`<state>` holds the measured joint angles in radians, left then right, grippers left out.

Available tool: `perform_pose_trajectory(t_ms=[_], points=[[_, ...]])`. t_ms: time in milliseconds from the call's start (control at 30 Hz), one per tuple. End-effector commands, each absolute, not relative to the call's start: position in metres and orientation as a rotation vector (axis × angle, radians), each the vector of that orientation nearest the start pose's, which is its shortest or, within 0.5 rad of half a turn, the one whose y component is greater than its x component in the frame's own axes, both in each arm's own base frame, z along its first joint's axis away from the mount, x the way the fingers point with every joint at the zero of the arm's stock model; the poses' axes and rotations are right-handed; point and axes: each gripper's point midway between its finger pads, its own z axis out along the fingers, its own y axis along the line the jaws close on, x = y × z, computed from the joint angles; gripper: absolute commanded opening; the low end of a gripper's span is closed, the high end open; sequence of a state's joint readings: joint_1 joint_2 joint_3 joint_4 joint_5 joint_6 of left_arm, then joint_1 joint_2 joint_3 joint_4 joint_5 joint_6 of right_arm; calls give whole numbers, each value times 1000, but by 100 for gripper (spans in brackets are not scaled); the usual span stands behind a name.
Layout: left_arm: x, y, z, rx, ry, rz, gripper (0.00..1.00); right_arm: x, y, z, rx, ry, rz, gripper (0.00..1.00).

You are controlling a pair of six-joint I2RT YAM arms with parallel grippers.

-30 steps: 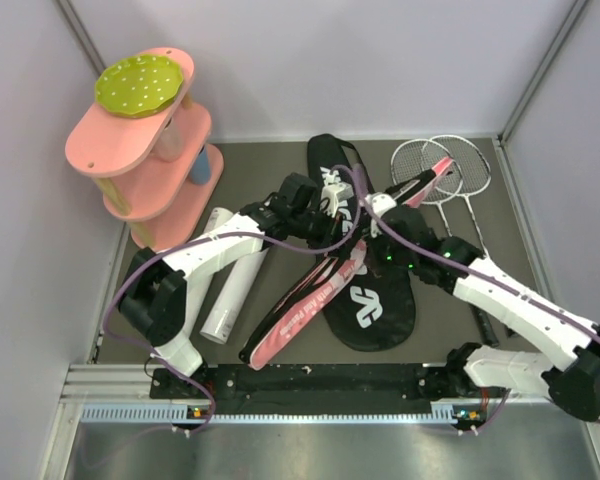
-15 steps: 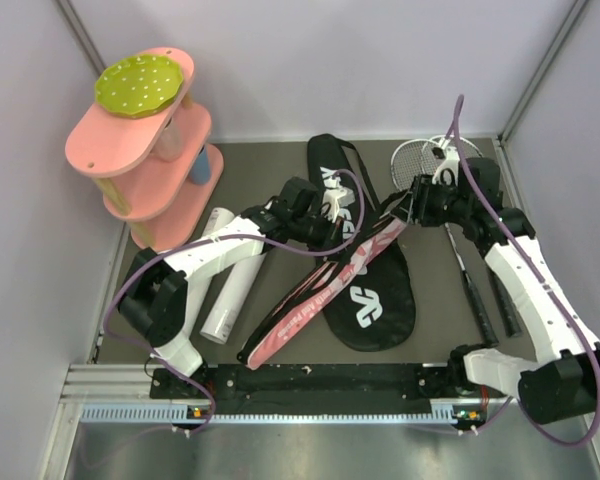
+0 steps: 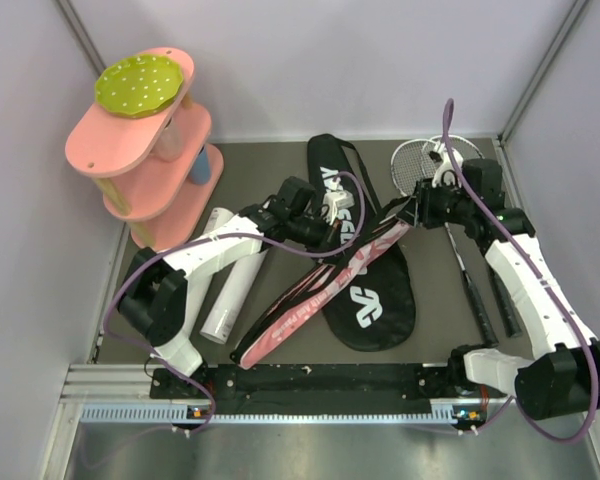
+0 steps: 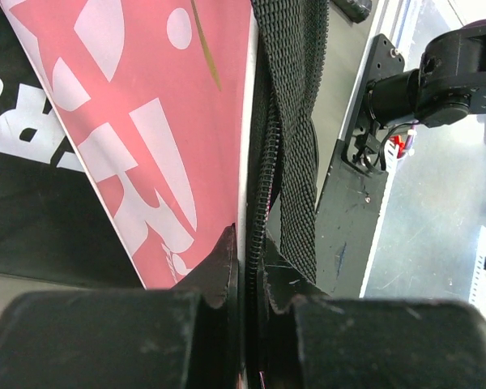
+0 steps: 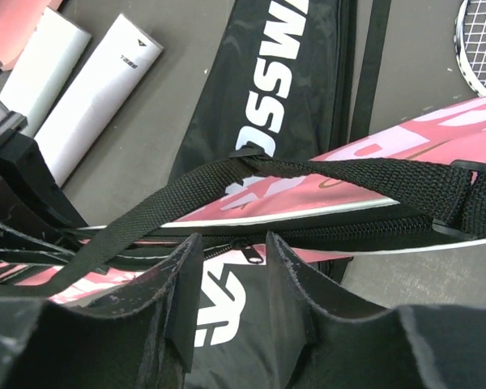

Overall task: Pack up the badminton gear
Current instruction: Zip the racket bag at the center of the board.

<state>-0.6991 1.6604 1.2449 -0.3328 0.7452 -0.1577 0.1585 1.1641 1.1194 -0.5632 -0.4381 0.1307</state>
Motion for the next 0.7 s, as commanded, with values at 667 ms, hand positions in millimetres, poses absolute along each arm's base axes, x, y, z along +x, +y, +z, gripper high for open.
perform_pose_trajectory(t_ms=[667], points=[[227,-364,194,1088,2086,-1442,0,307,140,239,-372,2096,706,34]])
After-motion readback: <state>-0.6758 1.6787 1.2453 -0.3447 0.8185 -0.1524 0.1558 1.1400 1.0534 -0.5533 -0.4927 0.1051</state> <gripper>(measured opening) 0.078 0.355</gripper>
